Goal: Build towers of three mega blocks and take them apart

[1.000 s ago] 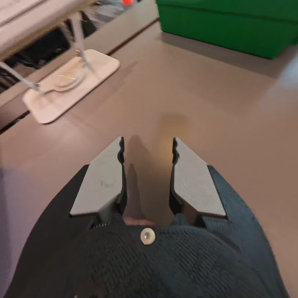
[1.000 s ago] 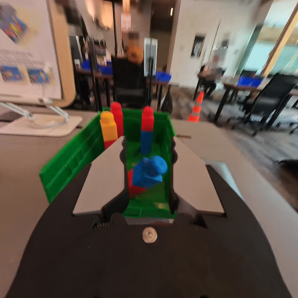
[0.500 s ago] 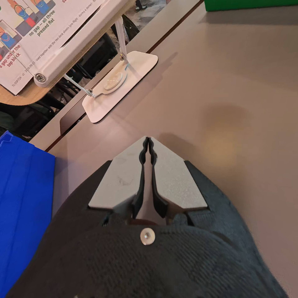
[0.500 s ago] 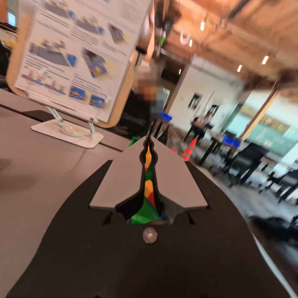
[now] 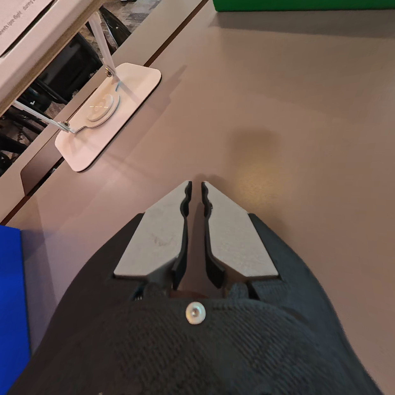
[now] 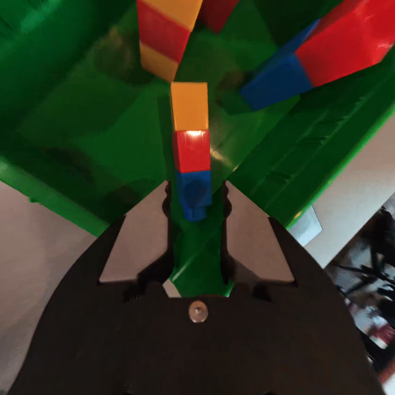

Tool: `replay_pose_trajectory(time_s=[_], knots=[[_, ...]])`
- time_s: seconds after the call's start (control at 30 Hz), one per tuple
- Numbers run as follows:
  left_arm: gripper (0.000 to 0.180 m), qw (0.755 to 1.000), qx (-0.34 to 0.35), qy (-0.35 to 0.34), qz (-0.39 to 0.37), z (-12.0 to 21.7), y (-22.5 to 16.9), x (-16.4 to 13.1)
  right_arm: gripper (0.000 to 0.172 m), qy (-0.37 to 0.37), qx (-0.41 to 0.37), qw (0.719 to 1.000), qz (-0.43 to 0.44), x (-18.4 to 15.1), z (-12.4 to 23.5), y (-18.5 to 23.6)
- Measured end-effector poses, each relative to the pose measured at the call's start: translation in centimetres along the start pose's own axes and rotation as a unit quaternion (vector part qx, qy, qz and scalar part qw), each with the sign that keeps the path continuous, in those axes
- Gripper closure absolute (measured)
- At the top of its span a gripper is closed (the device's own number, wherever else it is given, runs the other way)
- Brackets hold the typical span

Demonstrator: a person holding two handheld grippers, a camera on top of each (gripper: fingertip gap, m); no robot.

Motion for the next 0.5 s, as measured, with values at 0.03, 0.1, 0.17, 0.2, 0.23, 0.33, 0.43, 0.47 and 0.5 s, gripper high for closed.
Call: replay_pose_trajectory(time_s=[0.03,0.1,0.17,0.2,0.23,0.33,0.43,0.47,0.5], knots=[[0.174,1.0,-0.003,0.0,-0.001,0.0,-0.1,0.0,0.125,0.035,0.001,0.999,0.012,0.1,-0.6,-0.1],[0.174,1.0,-0.011,0.001,-0.001,0.0,-0.2,0.0,0.123,0.101,0.002,0.994,0.033,0.2,-1.9,0.0],[0.174,1.0,-0.016,0.001,-0.001,0.0,-0.2,0.0,0.128,0.159,0.003,0.986,0.06,-0.1,-3.2,0.3],[0.174,1.0,-0.019,0.0,0.002,0.0,-0.2,0.0,0.133,0.183,-0.011,0.98,0.079,-0.2,-3.4,0.3],[0.173,1.0,-0.021,-0.001,0.004,0.1,-0.2,0.0,0.134,0.197,-0.015,0.976,0.089,-0.2,-3.3,0.3],[0.173,1.0,-0.03,-0.003,0.01,0.2,-0.2,0.0,0.135,0.245,-0.004,0.965,0.092,0.1,-1.0,0.3],[0.174,0.999,-0.033,0.0,0.005,0.2,-0.4,0.0,0.137,0.278,-0.021,0.953,0.116,0.7,2.6,0.0],[0.174,0.999,-0.034,0.001,0.001,0.1,-0.4,0.0,0.138,0.286,-0.016,0.951,0.118,1.0,3.5,0.2],[0.174,0.999,-0.035,0.001,-0.001,0.1,-0.6,0.0,0.138,0.294,-0.012,0.948,0.123,1.3,4.2,0.4]])
Point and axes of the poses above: each gripper's, where its closed fingertips meet, z back along the fingers, x out of its top, y = z × x across the jaws, the point moved 9 cm from there along z, back along the fingers, and after that the axes turned 1 degree about -y, right-handed, at the moved point
